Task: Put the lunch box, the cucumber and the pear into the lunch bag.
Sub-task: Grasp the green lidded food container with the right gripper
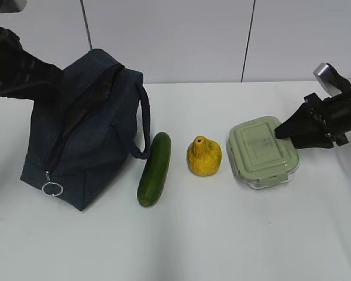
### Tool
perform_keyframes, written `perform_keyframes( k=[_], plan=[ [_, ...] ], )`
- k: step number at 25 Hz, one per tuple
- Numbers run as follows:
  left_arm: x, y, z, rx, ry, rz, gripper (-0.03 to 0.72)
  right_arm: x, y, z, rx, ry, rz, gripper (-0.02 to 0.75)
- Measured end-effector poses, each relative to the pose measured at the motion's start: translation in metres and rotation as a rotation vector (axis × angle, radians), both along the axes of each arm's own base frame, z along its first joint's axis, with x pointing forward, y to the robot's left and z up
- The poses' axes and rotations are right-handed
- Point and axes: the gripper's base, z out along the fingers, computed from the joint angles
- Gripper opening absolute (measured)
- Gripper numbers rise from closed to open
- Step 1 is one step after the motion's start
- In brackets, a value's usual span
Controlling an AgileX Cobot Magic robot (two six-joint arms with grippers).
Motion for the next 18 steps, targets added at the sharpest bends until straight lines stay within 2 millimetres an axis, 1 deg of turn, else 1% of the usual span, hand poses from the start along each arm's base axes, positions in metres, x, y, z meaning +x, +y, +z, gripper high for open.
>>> perform_keyframes(
  k=[18],
  plan=[
    [0.0, 0.0001, 0.0, 0.001, 0.0, 0.0, 0.003, -0.0058, -0.0001, -0.0052, -0.074, 0.03, 0.072, 0.412]
  ],
)
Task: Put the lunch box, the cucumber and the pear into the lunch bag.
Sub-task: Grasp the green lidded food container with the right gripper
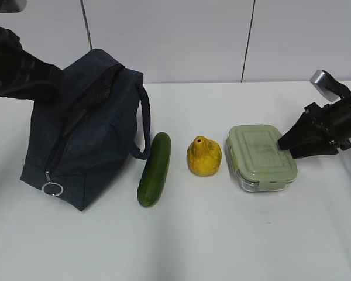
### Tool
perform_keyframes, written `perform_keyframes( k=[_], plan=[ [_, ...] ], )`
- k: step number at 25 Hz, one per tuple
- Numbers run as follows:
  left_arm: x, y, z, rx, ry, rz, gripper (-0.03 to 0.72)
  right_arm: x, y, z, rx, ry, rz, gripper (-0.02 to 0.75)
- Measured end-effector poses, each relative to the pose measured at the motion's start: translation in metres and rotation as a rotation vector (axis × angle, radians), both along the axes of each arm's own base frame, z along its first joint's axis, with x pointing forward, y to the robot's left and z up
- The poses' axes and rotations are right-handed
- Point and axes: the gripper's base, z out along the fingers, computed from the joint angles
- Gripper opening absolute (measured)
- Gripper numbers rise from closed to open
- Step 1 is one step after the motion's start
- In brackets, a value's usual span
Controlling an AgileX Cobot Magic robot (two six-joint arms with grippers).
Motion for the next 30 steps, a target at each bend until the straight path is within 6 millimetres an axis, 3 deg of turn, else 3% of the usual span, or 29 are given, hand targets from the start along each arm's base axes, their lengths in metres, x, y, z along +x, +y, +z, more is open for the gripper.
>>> perform_keyframes(
  k=[2, 7, 11, 17, 24, 30],
  plan=[
    [0.0, 0.0, 0.0, 0.0, 0.0, 0.0, 0.003, 0.0, 0.0, 0.0, -0.005, 0.001, 0.004, 0.424],
    [0.0, 0.0, 0.0, 0.0, 0.0, 0.0, 0.003, -0.001, 0.0, -0.001, -0.009, 0.003, 0.007, 0.552],
    [0.0, 0.0, 0.0, 0.0, 0.0, 0.0, 0.003, 0.0, 0.002, -0.001, -0.011, -0.004, 0.021, 0.591],
    [0.0, 0.0, 0.0, 0.0, 0.001, 0.0, 0.003, 0.002, 0.015, -0.02, 0.015, 0.018, 0.069, 0.593],
    [0.0, 0.0, 0.0, 0.0, 0.002, 0.0, 0.003, 0.002, 0.017, -0.022, 0.026, 0.011, 0.083, 0.589],
    [0.0, 0.0, 0.0, 0.0, 0.002, 0.0, 0.003, 0.003, 0.018, -0.021, 0.041, 0.01, 0.078, 0.499]
  ],
)
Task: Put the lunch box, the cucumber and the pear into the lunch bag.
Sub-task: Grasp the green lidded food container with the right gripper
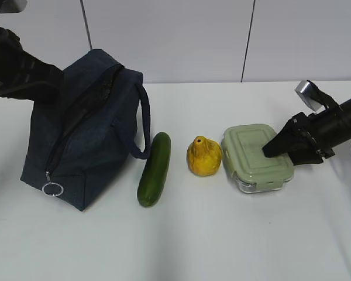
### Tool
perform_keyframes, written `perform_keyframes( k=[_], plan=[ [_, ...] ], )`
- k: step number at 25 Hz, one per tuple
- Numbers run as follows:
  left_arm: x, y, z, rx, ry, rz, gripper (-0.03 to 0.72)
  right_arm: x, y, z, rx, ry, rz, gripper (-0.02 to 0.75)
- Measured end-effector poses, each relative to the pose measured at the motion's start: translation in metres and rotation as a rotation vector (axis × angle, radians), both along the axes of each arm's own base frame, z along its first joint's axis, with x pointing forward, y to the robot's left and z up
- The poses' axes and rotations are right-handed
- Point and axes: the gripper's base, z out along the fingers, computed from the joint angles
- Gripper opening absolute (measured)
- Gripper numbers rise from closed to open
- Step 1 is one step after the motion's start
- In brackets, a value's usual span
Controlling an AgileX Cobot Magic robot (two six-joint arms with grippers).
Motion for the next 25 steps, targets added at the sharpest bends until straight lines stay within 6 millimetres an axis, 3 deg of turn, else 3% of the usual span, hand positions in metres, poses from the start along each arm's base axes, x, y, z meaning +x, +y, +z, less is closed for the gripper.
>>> perform_keyframes(
  k=[11, 25],
  plan=[
    [-0.0001, 0.0, 0.0, 0.0, 0.001, 0.0, 0.003, 0.0002, 0.0014, 0.0021, 0.026, 0.005, -0.004, 0.4],
    [-0.0001, 0.0, 0.0, 0.0, 0.001, 0.0, 0.003, 0.0006, 0.0017, 0.0024, 0.031, 0.004, -0.008, 0.389]
  ],
)
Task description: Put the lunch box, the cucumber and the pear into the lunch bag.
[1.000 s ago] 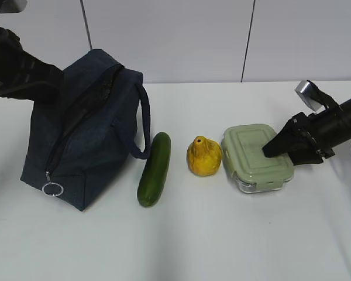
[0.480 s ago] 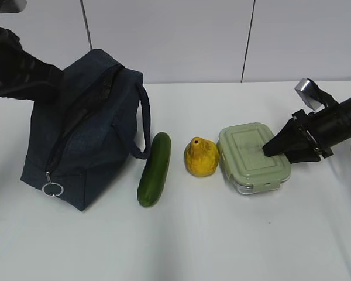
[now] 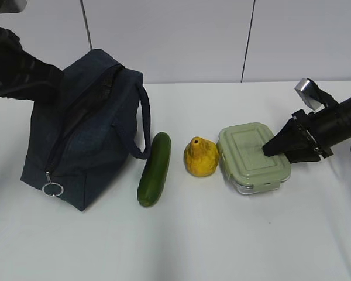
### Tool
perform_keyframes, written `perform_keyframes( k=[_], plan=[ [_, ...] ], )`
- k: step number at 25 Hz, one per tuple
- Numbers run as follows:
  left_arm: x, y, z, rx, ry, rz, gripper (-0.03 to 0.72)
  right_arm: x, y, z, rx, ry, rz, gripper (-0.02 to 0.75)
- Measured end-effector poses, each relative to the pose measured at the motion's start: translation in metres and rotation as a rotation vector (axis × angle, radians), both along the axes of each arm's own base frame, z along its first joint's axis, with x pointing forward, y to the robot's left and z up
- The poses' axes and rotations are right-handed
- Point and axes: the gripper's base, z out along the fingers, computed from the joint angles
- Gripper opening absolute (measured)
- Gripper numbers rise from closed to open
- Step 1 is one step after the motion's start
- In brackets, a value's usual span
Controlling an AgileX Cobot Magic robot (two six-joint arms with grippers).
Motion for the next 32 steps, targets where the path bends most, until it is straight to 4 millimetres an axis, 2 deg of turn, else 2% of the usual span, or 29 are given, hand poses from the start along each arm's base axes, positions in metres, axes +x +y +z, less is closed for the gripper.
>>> perform_keyframes(
  k=[12, 21, 26, 32],
  plan=[
    [0.0, 0.0, 0.0, 0.0, 0.001, 0.0, 0.003, 0.0, -0.002, 0.014, -0.045, -0.047, 0.003, 0.389],
    [0.0, 0.0, 0.0, 0.001, 0.003, -0.001, 0.003, 0.002, -0.003, 0.016, -0.053, -0.064, -0.015, 0.386],
    [0.0, 0.0, 0.0, 0.001, 0.003, -0.001, 0.003, 0.002, -0.002, 0.03, -0.055, -0.101, -0.028, 0.386],
    [0.0, 0.0, 0.0, 0.001, 0.003, -0.001, 0.003, 0.002, -0.001, 0.038, -0.041, -0.119, -0.044, 0.386]
  ],
)
